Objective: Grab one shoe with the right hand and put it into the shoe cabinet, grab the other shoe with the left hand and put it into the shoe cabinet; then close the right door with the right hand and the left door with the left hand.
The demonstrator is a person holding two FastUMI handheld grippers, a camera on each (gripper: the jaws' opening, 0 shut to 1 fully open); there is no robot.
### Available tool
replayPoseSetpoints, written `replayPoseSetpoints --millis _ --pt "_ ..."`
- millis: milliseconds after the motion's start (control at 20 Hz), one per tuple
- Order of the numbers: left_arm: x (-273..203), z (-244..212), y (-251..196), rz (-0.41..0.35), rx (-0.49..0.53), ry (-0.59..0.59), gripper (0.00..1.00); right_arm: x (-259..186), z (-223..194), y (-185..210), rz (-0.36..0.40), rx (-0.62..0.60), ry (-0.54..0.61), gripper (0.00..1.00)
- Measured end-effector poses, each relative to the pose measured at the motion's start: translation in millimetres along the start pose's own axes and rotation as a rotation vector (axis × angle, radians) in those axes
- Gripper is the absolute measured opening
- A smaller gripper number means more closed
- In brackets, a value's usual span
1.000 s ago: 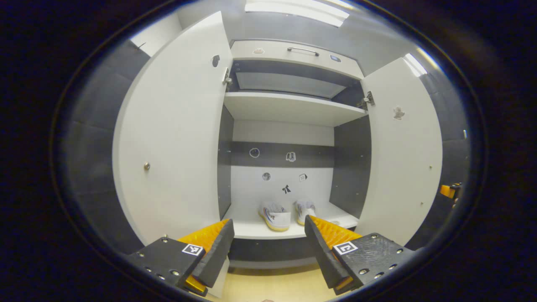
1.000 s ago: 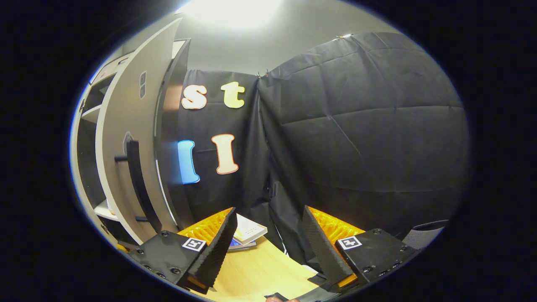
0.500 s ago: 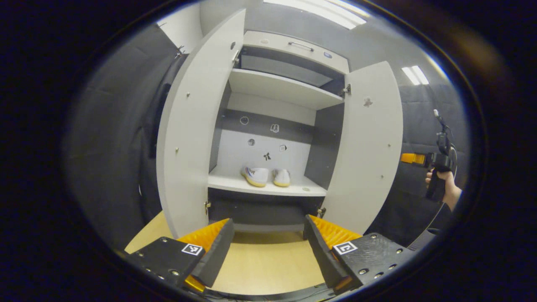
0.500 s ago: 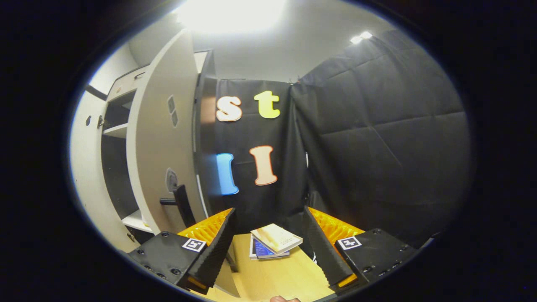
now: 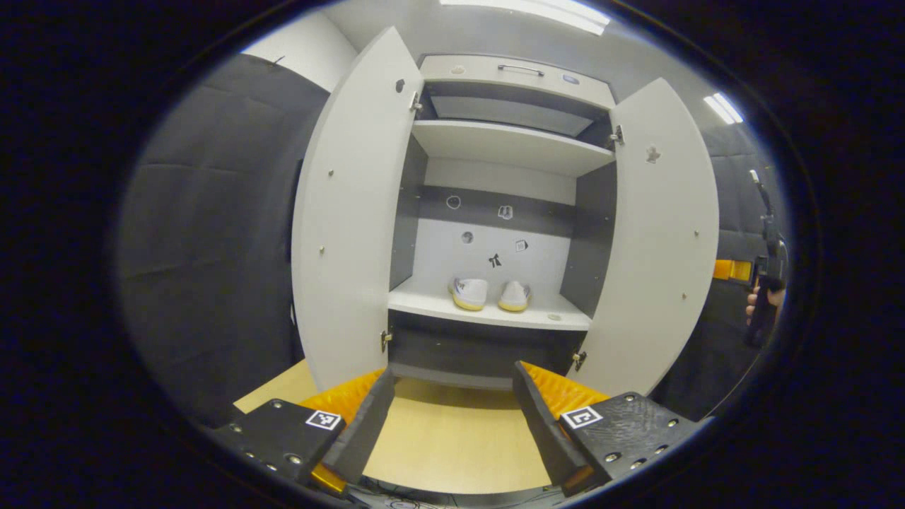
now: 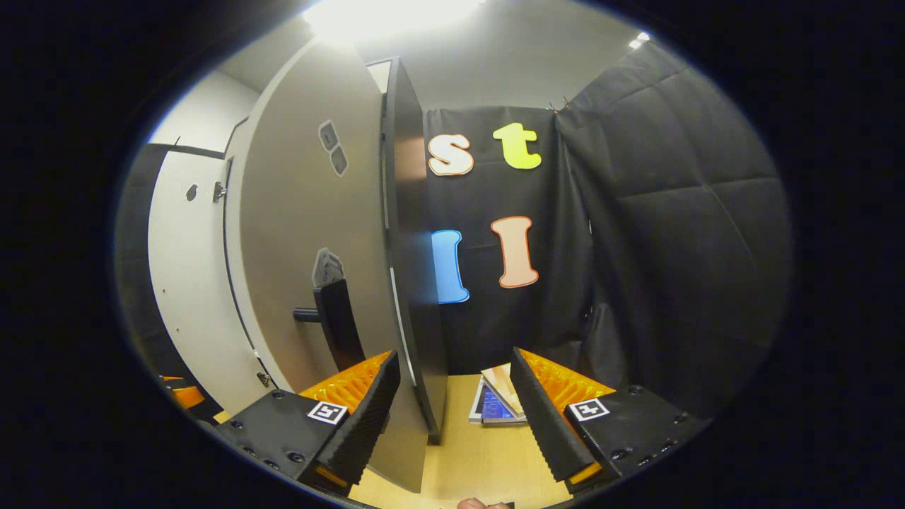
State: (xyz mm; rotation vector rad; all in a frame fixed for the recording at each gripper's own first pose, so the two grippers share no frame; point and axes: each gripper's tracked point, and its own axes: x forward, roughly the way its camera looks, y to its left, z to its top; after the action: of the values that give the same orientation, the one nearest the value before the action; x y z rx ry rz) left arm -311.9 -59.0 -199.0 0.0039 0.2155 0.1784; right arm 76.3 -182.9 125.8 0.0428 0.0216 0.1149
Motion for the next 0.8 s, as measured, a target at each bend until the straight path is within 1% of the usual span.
replayPoseSetpoints --millis 50,150,200,300,350,450,600,700,800 --pt "-4.7 2.9 -5.5 0.021 0.007 -0.011 0.96 1.5 -0.5 3.2 0.02 0.014 0.008 0.98" --pt "-15.0 6.4 -12.6 0.06 0.013 -0.021 0.96 2.8 2.8 8.3 0.056 0.0 0.002 0.98" --pt "-21.4 2.6 -16.0 0.072 -0.014 -0.001 0.96 3.0 4.2 9.6 0.065 -0.016 0.0 0.98" --pt "-32.3 6.2 -23.7 0.065 -0.101 -0.004 0.96 1.0 2.8 10.3 0.057 -0.036 -0.006 0.98" --pt "-35.8 8.4 -20.7 0.08 -0.117 -0.011 0.96 0.8 2.2 13.3 0.055 -0.042 -0.008 0.98" --pt "-38.4 5.0 -8.6 0.111 -0.101 -0.008 0.95 0.5 2.4 22.1 0.054 -0.057 -0.014 0.98" --pt "-33.0 -0.6 0.6 0.085 -0.094 0.012 0.96 -1.3 1.9 39.0 0.055 -0.074 -0.033 0.98" --pt "-30.8 -0.9 13.4 0.086 -0.09 0.016 0.96 -1.1 -2.0 56.5 0.069 -0.073 -0.026 0.98" --pt "-29.3 1.6 28.3 0.095 -0.102 0.007 0.96 1.5 -2.8 68.5 0.064 -0.066 -0.025 0.98"
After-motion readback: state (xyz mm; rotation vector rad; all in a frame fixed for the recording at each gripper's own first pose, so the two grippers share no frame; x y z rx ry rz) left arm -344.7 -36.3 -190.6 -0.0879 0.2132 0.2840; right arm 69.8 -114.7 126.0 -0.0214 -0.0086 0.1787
